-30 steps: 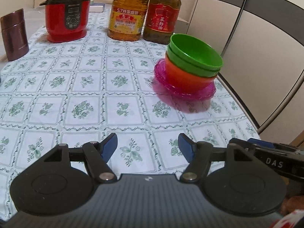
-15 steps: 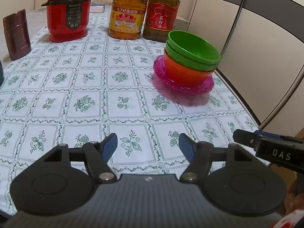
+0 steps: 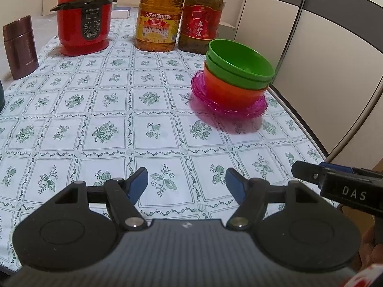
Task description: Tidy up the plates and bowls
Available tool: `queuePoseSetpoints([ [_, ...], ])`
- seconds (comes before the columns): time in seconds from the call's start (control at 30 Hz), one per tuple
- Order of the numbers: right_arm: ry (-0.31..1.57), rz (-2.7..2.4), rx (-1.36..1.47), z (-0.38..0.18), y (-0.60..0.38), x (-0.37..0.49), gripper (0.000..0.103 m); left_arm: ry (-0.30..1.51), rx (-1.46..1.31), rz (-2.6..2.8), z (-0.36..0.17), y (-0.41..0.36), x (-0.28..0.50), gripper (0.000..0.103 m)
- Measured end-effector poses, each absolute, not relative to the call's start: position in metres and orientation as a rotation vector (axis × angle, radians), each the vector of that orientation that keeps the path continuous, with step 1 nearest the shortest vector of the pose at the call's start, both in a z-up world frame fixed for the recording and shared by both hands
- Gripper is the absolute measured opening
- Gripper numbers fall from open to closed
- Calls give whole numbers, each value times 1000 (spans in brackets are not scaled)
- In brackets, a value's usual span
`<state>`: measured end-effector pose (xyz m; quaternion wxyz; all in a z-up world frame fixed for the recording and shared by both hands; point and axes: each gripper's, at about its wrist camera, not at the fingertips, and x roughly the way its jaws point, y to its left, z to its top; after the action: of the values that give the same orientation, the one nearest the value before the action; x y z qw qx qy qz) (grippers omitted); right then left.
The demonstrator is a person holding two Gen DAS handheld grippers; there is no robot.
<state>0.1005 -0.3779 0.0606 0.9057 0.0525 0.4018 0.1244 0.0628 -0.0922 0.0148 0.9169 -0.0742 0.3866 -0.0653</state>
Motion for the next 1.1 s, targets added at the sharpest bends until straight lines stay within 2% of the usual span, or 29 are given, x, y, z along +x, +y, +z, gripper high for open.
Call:
queuePoseSetpoints([
  [1.1, 838, 250, 106, 56, -379, 105, 54, 798, -153, -143, 12, -91, 65, 69],
])
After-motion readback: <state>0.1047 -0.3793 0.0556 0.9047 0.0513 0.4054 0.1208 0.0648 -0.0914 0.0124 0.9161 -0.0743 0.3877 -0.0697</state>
